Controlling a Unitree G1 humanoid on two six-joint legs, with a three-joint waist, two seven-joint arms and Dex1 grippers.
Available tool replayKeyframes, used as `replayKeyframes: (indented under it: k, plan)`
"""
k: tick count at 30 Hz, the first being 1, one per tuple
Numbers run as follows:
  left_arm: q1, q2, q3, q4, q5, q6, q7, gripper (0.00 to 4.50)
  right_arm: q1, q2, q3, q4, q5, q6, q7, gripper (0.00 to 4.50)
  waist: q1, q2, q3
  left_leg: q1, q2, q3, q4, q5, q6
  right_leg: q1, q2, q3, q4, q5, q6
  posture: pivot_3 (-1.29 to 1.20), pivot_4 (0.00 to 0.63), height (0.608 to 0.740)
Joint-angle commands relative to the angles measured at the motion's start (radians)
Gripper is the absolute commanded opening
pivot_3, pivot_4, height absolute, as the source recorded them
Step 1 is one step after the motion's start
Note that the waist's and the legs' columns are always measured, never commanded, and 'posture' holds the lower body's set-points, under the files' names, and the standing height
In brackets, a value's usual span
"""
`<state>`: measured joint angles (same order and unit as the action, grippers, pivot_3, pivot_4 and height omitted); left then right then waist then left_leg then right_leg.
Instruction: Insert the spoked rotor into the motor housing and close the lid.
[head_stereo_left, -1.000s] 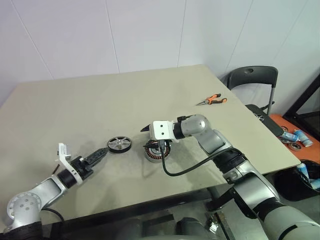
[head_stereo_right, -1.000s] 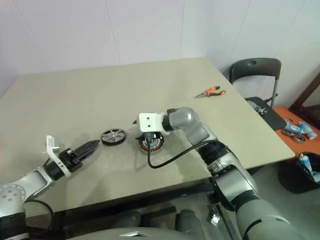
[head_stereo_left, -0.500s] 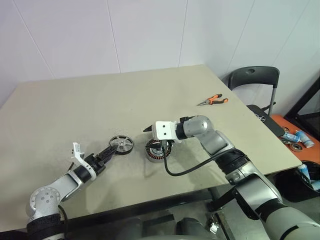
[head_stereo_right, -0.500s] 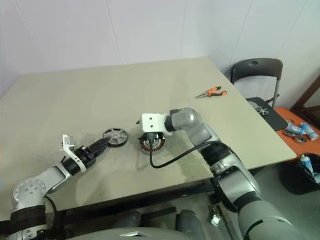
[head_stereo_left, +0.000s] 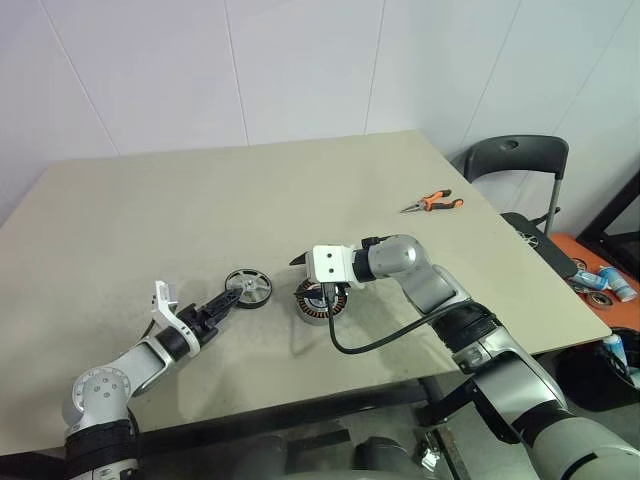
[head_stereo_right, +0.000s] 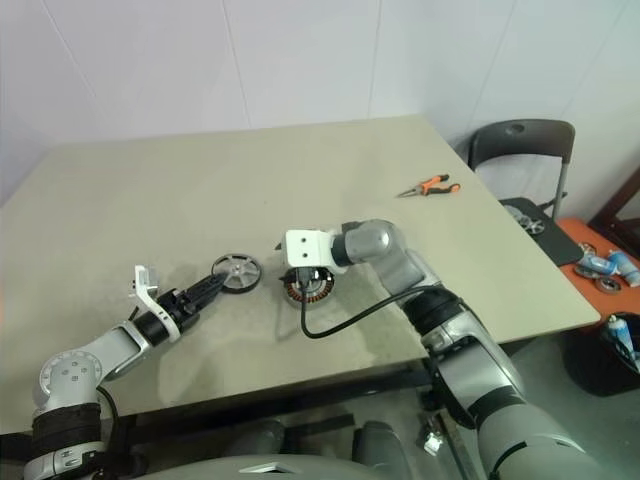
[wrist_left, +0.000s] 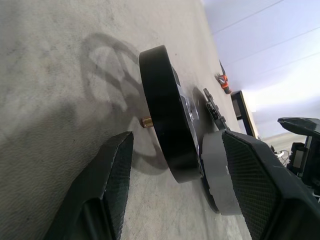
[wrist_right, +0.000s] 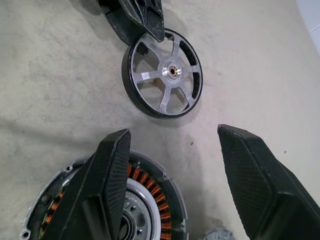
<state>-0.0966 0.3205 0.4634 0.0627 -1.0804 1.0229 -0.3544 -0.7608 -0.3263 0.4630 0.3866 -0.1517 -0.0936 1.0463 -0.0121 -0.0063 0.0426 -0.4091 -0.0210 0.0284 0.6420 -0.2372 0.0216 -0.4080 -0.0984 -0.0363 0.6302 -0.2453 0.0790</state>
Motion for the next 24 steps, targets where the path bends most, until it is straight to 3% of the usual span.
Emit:
replayKeyframes:
  k: [1,5,17,20,24]
  plan:
    - [-0.026,-0.008,0.001,0.002,0.003,-0.01,0.011,2.4,-0.014,0.0,-0.019,-0.042,0.003,-0.008,-0.011,2.92,-0.001,0.0,0.0,0.0,0.0,0.0,0.0,0.0,0.0,0.0,0.0,0.0,0.0,0.0,0.0,0.0,0.0,0.74]
    - [-0.028,-0.003,0.001,0.009,0.001,-0.003,0.011,1.06,-0.014,0.002,-0.019,-0.039,0.0,-0.008,-0.016,2.92,0.0,0.0,0.0,0.0,0.0,0.0,0.0,0.0,0.0,0.0,0.0,0.0,0.0,0.0,0.0,0.0,0.0,0.74]
    - [-0.047,-0.004,0.005,0.001,-0.031,0.026,0.0,1.06,-0.014,0.003,-0.016,-0.032,-0.009,-0.013,-0.026,2.92,-0.001,0.0,0.0,0.0,0.0,0.0,0.0,0.0,0.0,0.0,0.0,0.0,-0.001,0.0,0.0,0.0,0.0,0.74]
    - [-0.049,-0.009,0.014,-0.018,-0.08,0.059,-0.012,0.56,-0.01,-0.004,-0.022,-0.038,-0.007,-0.012,-0.026,2.92,-0.001,0.0,0.0,-0.001,0.0,0.0,-0.001,0.0,0.0,0.0,0.0,0.0,-0.001,0.0,0.0,0.0,0.0,0.74]
    - [-0.065,-0.03,0.03,-0.051,-0.157,0.079,0.016,0.56,-0.005,0.005,-0.065,-0.066,0.036,0.067,-0.04,2.92,-0.001,0.0,0.0,-0.001,0.0,0.0,-0.001,0.0,0.0,0.0,0.0,0.0,-0.002,0.0,0.0,0.0,0.0,0.74]
